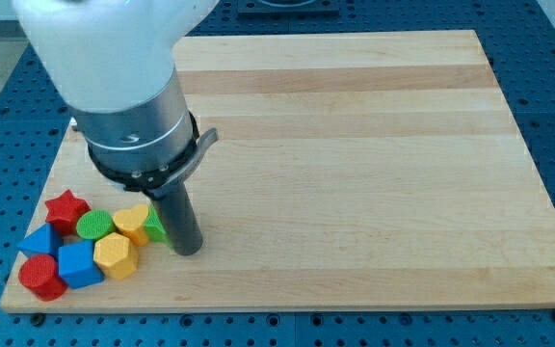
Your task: Separate green star away from the yellow heart
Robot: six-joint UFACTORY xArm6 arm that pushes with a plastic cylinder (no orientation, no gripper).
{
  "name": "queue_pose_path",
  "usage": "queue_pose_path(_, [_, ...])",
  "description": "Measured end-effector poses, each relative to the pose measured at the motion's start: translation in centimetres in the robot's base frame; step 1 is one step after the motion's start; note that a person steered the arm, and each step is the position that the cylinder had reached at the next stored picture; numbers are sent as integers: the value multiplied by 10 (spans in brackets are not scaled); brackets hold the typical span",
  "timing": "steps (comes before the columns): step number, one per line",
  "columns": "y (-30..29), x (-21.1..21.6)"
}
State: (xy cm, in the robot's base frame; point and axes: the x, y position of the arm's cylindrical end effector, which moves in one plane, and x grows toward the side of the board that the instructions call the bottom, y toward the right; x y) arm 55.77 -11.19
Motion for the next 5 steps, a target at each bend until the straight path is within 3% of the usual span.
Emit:
queue_pose_path(1, [20, 11])
queue_pose_path(3, [-25, 25])
queue_pose_path(5, [-40, -10])
